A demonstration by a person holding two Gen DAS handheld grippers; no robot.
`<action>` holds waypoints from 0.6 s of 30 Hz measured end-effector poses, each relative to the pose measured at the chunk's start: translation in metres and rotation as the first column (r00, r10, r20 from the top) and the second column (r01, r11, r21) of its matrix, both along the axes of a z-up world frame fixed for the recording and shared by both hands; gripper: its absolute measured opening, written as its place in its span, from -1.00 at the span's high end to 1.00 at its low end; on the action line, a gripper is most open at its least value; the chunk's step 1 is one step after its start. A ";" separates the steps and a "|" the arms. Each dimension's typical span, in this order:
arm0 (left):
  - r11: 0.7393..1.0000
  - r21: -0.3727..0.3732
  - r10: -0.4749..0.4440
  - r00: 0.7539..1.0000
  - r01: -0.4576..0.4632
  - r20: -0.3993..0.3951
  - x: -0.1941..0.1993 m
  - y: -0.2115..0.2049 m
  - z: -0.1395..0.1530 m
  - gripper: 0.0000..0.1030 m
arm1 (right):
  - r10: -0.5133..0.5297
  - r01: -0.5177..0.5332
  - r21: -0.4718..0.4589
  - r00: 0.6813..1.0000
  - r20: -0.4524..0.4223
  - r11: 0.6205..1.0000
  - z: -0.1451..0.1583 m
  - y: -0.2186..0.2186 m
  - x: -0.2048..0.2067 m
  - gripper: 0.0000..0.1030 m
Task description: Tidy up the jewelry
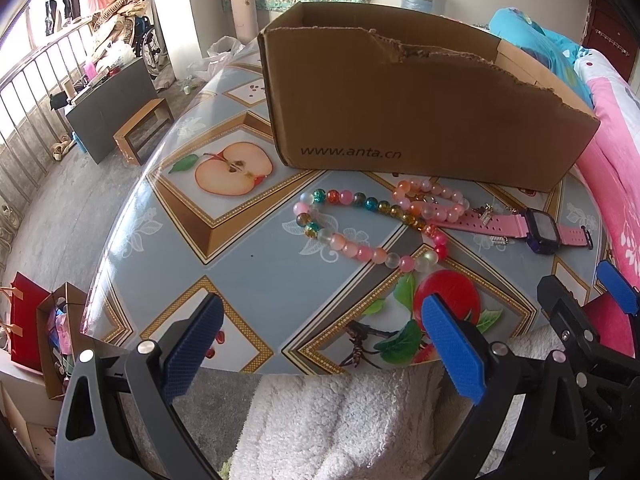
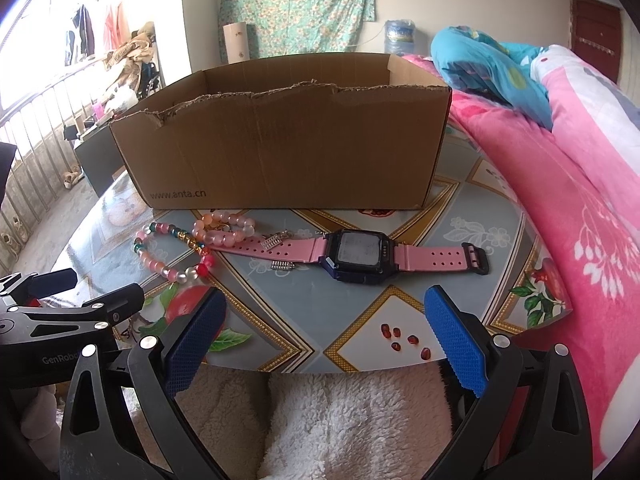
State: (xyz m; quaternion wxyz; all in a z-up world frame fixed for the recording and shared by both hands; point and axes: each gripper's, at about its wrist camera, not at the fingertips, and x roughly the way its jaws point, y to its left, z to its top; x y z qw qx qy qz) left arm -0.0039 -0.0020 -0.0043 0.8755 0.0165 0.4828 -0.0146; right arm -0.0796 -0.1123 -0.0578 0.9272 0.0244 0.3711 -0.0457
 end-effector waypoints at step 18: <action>0.992 -0.080 -0.076 0.970 0.097 0.230 0.025 0.046 0.017 -0.79 | 0.200 -0.211 0.115 0.974 0.104 0.971 0.032 0.022 0.037 -0.25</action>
